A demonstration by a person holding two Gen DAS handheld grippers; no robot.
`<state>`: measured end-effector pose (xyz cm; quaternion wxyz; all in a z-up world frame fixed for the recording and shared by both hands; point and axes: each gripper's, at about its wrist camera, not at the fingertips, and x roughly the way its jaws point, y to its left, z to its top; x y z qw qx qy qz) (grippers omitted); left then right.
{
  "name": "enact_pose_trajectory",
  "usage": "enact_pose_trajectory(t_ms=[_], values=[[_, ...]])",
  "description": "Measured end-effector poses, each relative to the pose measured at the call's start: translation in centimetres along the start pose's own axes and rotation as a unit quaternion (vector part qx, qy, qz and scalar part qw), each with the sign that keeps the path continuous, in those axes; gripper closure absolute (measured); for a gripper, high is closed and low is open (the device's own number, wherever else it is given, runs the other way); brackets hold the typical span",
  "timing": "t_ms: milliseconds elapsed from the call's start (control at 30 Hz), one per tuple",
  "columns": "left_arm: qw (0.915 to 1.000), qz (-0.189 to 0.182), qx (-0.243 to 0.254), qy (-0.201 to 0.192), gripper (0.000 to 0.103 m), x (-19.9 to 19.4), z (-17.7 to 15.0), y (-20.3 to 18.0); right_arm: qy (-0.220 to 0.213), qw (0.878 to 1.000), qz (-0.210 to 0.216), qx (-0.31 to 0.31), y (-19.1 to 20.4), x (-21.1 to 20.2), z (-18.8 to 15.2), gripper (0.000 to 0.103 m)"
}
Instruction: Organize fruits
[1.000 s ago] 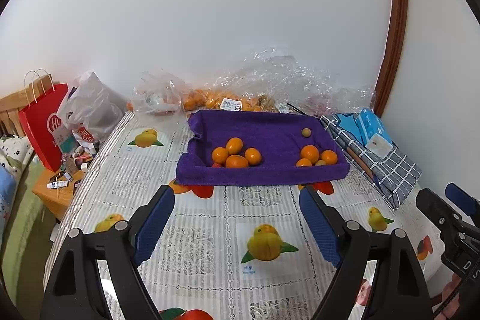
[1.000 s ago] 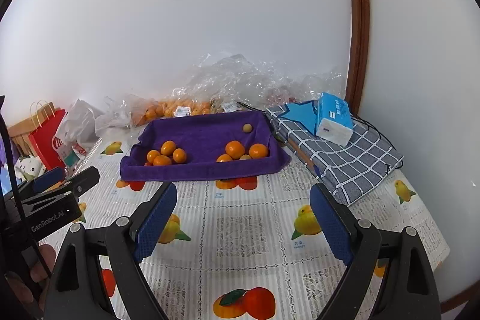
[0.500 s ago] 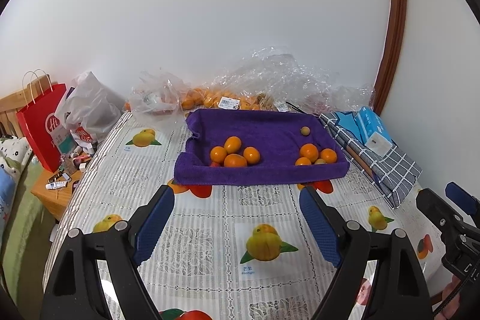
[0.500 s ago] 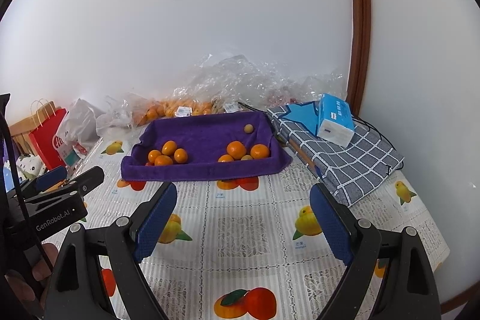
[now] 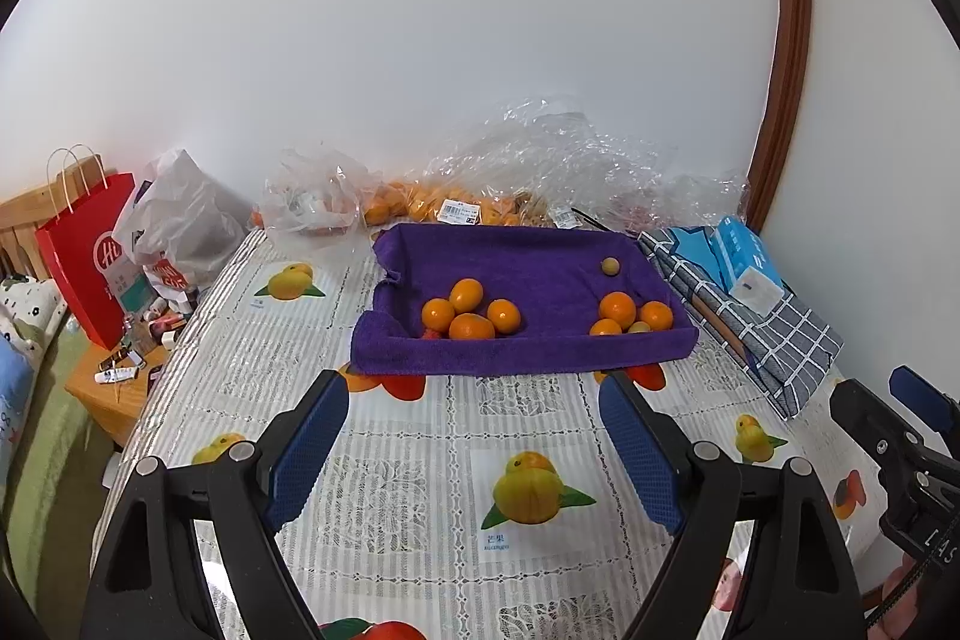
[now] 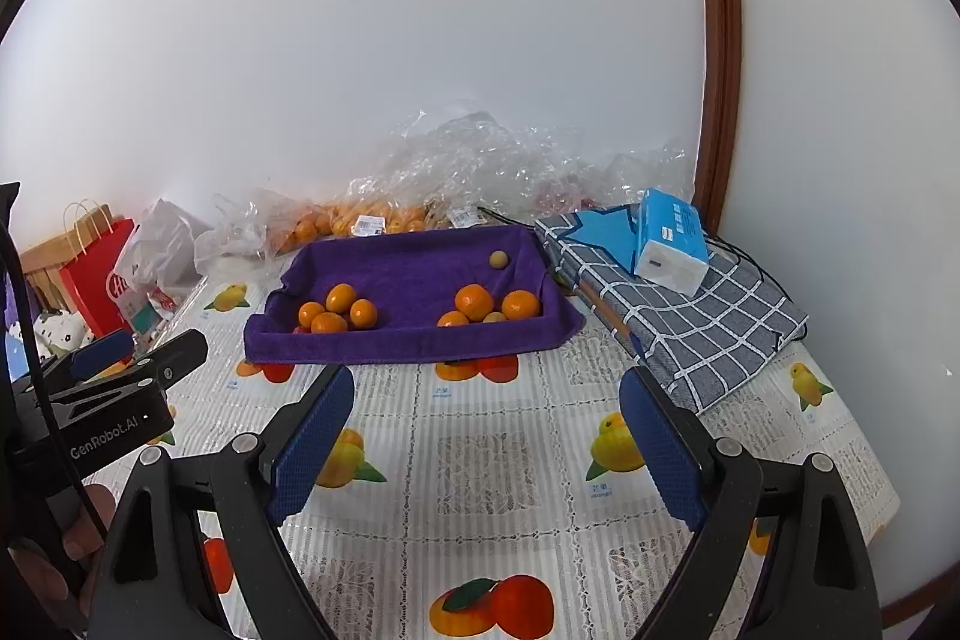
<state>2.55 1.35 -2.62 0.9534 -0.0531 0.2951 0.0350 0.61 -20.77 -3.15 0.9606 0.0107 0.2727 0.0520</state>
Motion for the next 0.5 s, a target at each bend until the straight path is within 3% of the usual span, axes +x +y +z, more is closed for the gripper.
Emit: enact_pose_trajectory(t_ms=[500], values=[[0.9999,-0.002,-0.003,-0.01,0.018,-1.0,0.2,0.1,0.001,1.0,-0.002,0.004,0.0,-0.2,-0.1,0.013]])
